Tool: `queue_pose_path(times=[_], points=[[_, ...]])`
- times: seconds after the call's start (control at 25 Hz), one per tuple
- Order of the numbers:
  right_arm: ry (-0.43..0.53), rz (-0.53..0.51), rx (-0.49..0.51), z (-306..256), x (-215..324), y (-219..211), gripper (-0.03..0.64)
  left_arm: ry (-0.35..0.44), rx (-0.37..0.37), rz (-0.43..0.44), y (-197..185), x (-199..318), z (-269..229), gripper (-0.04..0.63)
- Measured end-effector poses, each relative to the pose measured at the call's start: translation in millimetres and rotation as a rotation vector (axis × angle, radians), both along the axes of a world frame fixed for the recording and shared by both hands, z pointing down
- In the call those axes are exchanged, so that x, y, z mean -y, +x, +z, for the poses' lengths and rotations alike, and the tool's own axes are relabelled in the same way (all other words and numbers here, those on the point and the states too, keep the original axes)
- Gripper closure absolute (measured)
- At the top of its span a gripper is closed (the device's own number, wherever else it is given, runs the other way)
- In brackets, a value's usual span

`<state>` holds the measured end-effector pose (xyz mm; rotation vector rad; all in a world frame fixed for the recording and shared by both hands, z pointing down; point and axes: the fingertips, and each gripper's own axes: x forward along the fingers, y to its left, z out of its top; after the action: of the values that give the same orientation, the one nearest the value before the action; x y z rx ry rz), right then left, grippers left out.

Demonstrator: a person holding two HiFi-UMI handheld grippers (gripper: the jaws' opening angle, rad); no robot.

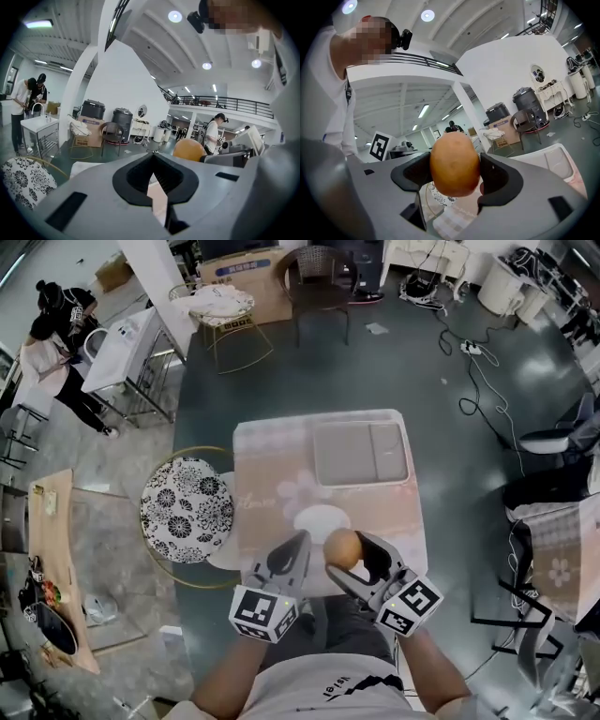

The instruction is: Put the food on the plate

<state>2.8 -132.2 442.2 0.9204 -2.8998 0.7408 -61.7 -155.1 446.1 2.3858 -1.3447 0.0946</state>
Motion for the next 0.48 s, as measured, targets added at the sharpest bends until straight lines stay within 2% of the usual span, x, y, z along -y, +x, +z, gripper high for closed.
queue_pose_path(times=[0.2,0.48], points=[[-0.014,-0.036,-0.059,39,24,-3,0.302,-0.022,0.033,-0.019,-6,27,32,0.590],[-0.042,-0.038,-0.103,88,40,-7,0.302,-0.055,0.030,-0.007,-5,42,79,0.589]])
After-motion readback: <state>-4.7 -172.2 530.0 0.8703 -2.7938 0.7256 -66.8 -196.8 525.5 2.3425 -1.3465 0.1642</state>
